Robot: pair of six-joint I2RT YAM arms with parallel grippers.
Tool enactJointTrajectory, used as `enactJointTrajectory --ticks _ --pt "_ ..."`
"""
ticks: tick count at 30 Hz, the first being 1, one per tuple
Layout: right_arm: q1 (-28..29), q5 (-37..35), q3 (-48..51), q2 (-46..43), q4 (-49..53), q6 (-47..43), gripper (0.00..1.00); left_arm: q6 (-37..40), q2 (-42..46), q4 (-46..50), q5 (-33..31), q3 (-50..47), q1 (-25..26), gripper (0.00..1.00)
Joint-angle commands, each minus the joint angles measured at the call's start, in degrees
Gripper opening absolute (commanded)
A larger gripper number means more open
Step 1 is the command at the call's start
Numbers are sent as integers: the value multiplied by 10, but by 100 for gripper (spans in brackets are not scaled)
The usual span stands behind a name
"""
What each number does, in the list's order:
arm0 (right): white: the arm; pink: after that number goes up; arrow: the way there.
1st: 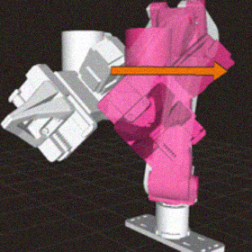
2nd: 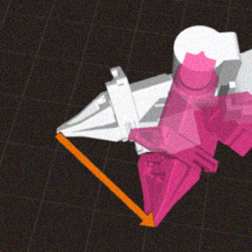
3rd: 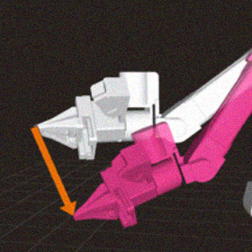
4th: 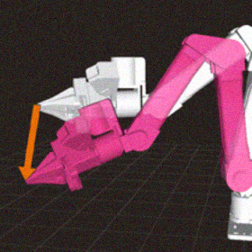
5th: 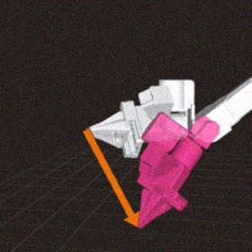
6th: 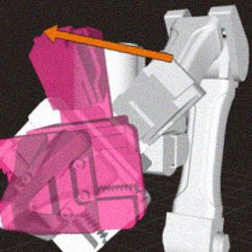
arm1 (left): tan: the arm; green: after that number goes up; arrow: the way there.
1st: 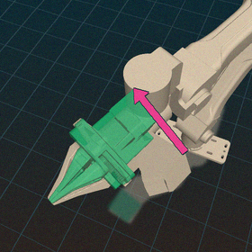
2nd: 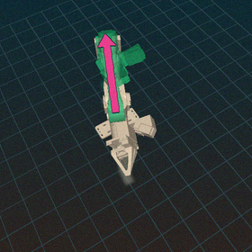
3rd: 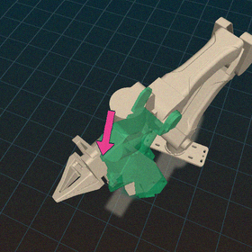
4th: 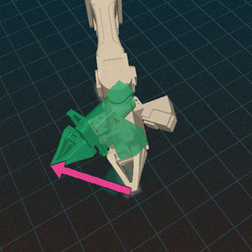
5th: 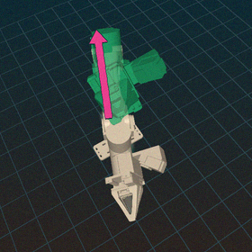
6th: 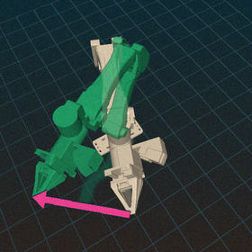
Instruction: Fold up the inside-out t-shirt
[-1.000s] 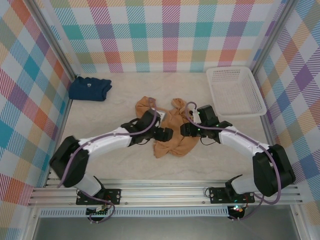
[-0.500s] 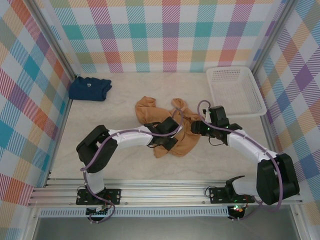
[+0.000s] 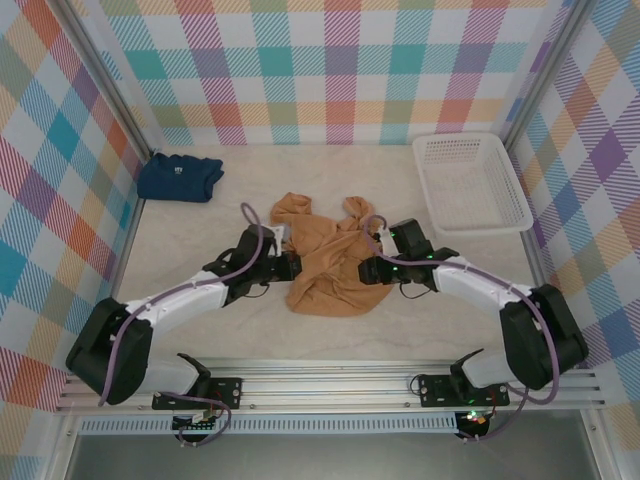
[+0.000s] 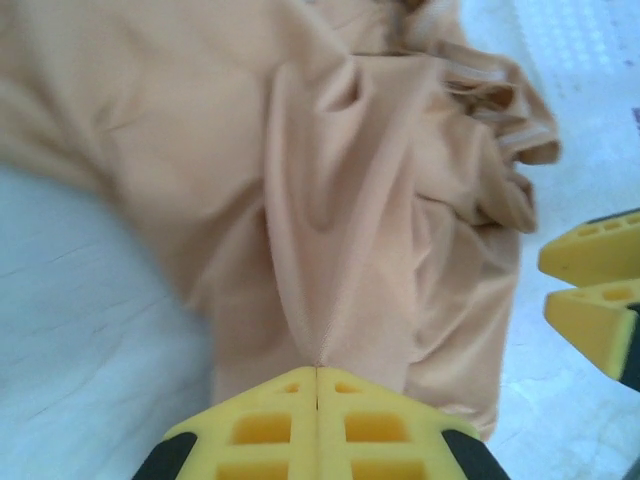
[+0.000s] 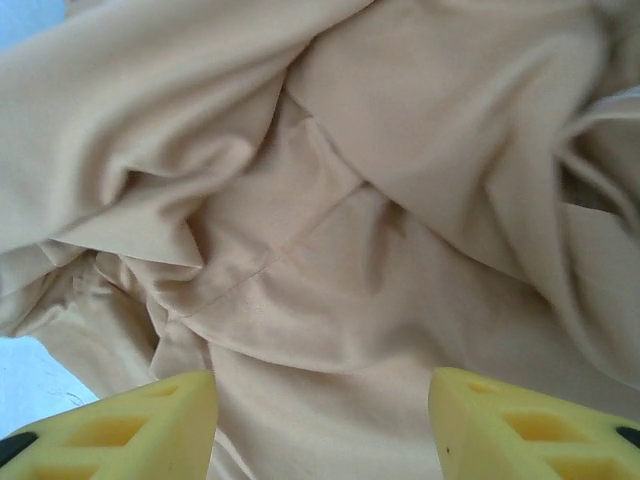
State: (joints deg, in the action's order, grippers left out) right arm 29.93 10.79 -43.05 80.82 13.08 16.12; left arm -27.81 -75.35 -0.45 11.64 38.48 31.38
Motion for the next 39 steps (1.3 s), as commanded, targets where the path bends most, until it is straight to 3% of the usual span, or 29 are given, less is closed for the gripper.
enactJointTrajectory --ticks 1,7,11,16,19,21,22,25,27,31,34,36,39 --pt "40 -2 -46 39 -13 -24 58 -51 44 8 -23 -18 -35 0" --pt "91 17 -98 133 -64 -42 58 -43 53 26 -12 -15 -44 0" --pt "98 -10 -129 194 -78 -61 56 -39 56 42 -19 -10 -46 0" --pt "95 -44 -124 170 -61 -79 12 -28 65 106 -83 8 -46 0" --pt "71 54 -71 95 -89 -50 2 -18 60 153 -161 16 -46 0" --pt "51 140 -40 60 -117 -9 0 -5 46 159 -175 22 -46 0" --pt "44 182 -29 51 -127 12 1 3 39 159 -171 27 -45 4" --pt "38 244 -14 42 -161 64 4 16 46 179 -165 31 -28 34" --pt "32 261 -8 40 -184 95 4 29 77 171 -171 21 4 44" --pt "10 281 -11 43 -217 160 3 52 149 99 -128 -26 84 57" --pt "-1 292 -18 50 -216 182 3 65 130 55 -98 -48 129 61" --pt "-7 299 -19 50 -219 191 2 98 80 62 -108 -28 151 63" --pt "-8 305 -17 45 -211 182 2 142 8 66 -180 12 175 67"
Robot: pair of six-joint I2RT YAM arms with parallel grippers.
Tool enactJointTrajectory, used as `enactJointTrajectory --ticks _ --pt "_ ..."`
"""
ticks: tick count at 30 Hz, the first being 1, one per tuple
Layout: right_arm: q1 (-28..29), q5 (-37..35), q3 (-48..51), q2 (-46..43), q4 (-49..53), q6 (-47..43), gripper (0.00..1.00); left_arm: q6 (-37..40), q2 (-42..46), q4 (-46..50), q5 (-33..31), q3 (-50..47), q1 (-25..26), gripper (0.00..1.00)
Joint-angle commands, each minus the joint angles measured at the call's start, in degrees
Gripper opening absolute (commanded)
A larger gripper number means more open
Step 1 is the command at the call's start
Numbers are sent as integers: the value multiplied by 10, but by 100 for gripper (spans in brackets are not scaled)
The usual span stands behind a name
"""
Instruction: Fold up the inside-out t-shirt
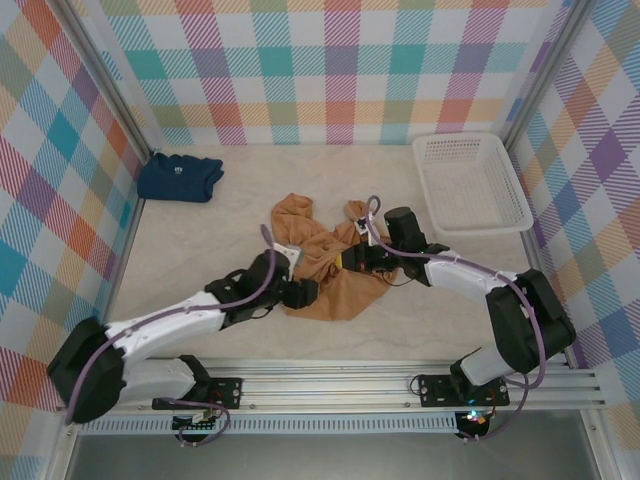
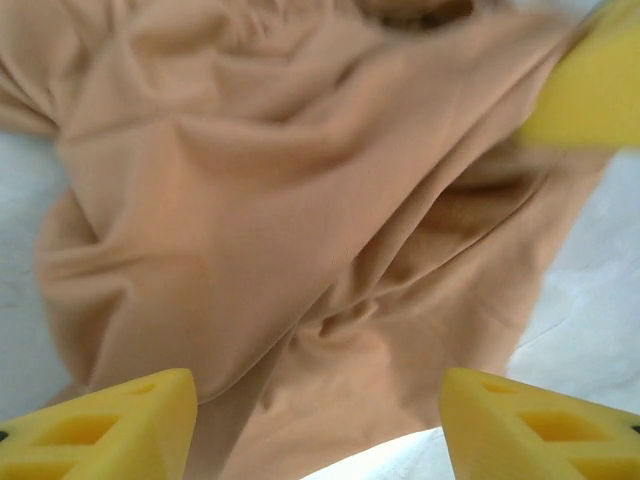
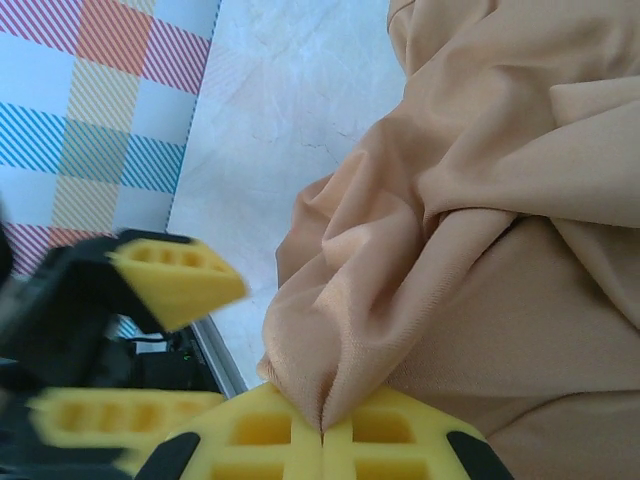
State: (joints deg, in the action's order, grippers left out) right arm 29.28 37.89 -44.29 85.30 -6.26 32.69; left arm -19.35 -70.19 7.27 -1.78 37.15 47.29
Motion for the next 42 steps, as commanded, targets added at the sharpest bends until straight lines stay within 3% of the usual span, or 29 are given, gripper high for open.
enactJointTrajectory --ticks 1,6,9,13,15,18,20,24,28,31,35,38,40,42 --pt "-2 34 -3 -3 -10 9 2 66 -65 -18 -65 39 16 68" --pt "-8 41 7 -17 11 -19 1 108 -155 -60 -94 94 16 66" --pt "-8 29 9 -30 51 -71 1 114 -188 -67 -106 115 6 44" --pt "-9 -31 18 -64 112 -158 1 104 -184 -79 20 122 -31 7" --pt "-8 -81 23 -85 129 -186 2 90 -162 -74 140 124 -54 0" --pt "-3 -169 36 -125 131 -219 8 23 -126 -89 361 122 -91 0" --pt "3 -189 48 -152 117 -247 17 -11 -109 -77 411 126 -99 0" --pt "21 -172 81 -204 78 -292 36 0 -90 -3 404 149 -100 0" --pt "48 -133 108 -240 42 -308 47 11 -93 36 414 173 -100 0" --pt "83 -159 107 -232 36 -318 56 9 -103 54 421 190 -100 0" --pt "100 -231 98 -183 14 -301 61 22 -104 75 427 199 -100 0" --pt "101 -232 79 -138 -17 -293 61 27 -101 82 427 200 -100 0" --pt "101 -231 66 -106 -36 -293 58 31 -101 82 428 202 -100 0" --pt "101 -241 57 -79 -51 -297 48 36 -99 102 423 202 -101 0"
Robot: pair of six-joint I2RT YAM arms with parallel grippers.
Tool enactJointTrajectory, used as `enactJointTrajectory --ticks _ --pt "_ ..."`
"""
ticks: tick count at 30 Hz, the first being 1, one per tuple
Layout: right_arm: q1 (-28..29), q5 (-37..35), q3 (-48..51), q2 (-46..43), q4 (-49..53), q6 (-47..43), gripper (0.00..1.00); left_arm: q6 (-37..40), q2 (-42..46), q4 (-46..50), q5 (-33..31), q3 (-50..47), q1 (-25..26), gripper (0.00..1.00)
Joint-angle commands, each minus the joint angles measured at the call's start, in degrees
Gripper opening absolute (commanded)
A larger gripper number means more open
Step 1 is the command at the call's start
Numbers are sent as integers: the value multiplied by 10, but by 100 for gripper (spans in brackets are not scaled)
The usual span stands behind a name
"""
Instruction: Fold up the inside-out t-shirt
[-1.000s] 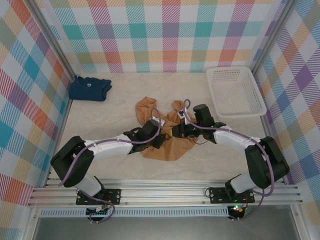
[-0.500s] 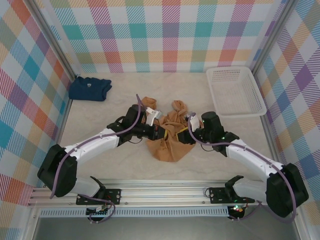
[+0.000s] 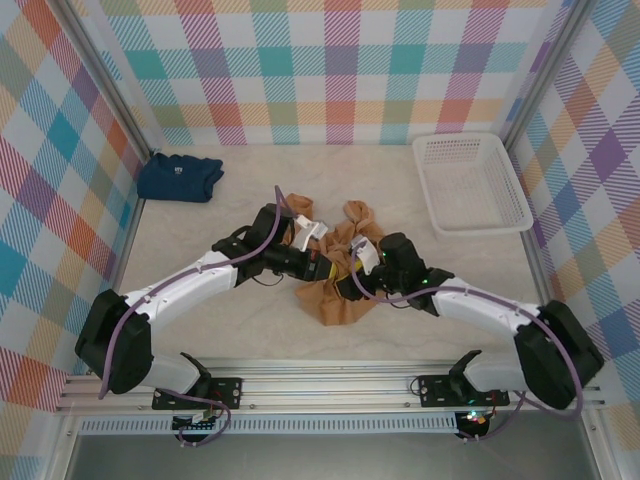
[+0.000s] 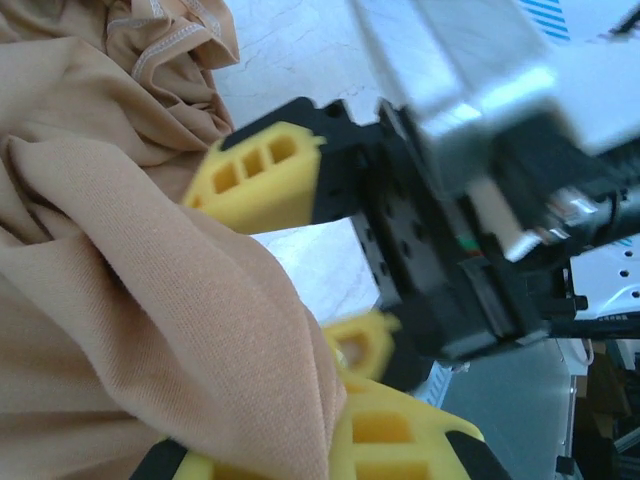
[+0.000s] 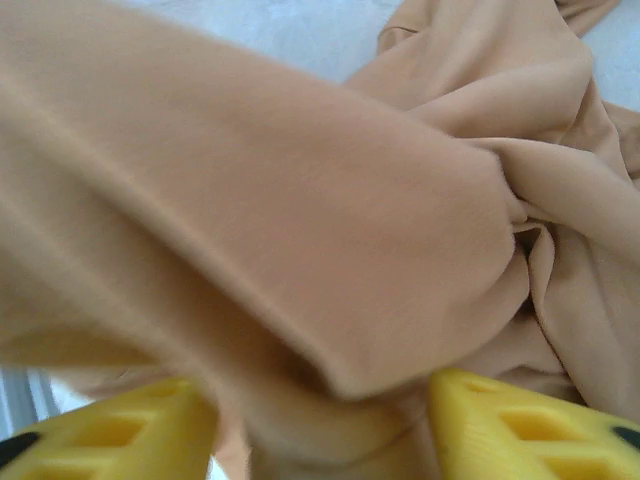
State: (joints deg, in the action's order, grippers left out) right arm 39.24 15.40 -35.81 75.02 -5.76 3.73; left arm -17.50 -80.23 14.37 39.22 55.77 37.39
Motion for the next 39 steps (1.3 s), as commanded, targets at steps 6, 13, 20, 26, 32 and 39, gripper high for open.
enactJointTrajectory --ticks 6,13,20,26,32,39 --pt "1 60 -32 61 -119 -19 17 18 11 24 0 6 -10 0" --pt "-64 307 -16 10 -62 66 0 -10 65 54 -307 -16 -42 0" --pt "-75 417 -4 -14 -129 141 0 21 36 57 -440 -11 -41 13" --pt "-85 419 -13 27 -182 173 0 14 67 92 -466 -15 -31 47" --pt "-90 382 -26 31 -156 175 0 12 188 76 -358 -76 -9 60" --pt "-95 372 -32 30 -152 186 0 63 180 26 -208 -122 37 62"
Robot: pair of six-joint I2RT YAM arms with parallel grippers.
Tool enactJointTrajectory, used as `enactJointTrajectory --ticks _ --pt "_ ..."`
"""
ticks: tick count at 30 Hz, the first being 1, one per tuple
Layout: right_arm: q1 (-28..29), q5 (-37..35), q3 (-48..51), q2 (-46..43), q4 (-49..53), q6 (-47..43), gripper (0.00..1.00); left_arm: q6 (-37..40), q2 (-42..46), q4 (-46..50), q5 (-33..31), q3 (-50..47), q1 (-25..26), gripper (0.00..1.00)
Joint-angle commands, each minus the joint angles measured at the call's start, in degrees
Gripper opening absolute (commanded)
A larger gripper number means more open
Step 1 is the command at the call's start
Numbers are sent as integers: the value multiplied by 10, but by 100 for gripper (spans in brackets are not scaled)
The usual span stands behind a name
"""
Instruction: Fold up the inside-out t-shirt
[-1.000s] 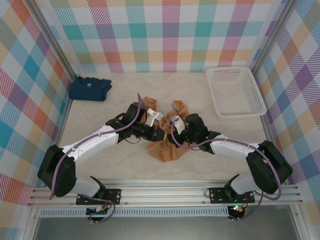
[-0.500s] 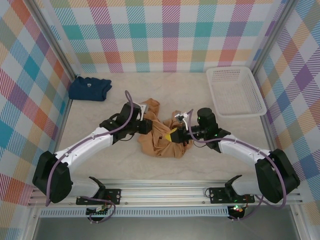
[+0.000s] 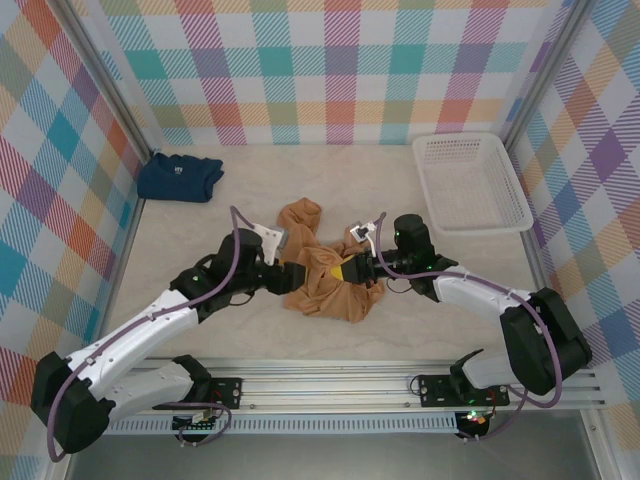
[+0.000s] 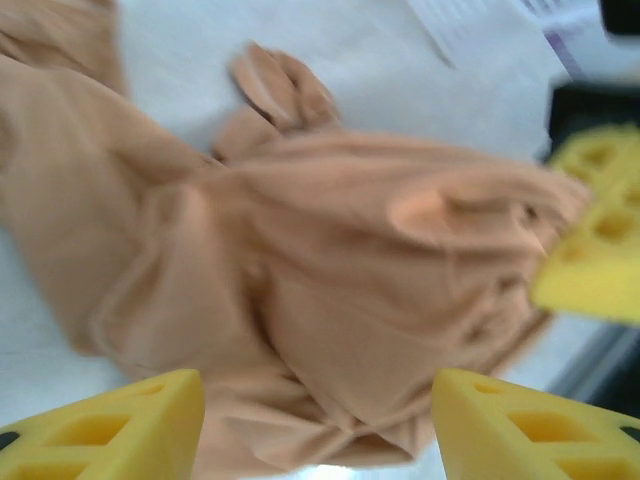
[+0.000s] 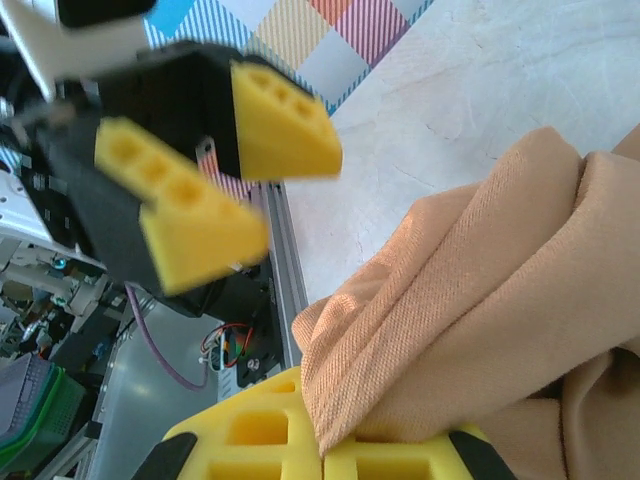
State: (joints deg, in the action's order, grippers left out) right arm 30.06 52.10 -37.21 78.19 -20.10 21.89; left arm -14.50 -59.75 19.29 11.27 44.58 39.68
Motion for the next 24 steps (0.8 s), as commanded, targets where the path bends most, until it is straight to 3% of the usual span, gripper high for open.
enactJointTrajectory --ticks 1,5,7,11,15,18,24 --pt "-5 6 -19 -3 -7 4 0 43 -41 -24 72 -3 19 63" --pt "-4 4 -18 -11 11 -7 0 68 -94 -29 75 20 29 64" --pt "-5 6 -16 -17 14 -11 0 73 -114 -55 65 28 29 58" --pt "-8 -4 -15 -36 56 -41 0 86 -140 -53 64 48 29 22" --pt "-21 -25 -16 -61 111 -81 0 96 -127 -47 87 46 22 0" --pt "-22 -55 -20 -79 152 -115 0 69 -95 -97 139 20 11 0" --pt "-22 -130 -6 -109 172 -132 2 -26 -15 -291 303 -60 -37 0"
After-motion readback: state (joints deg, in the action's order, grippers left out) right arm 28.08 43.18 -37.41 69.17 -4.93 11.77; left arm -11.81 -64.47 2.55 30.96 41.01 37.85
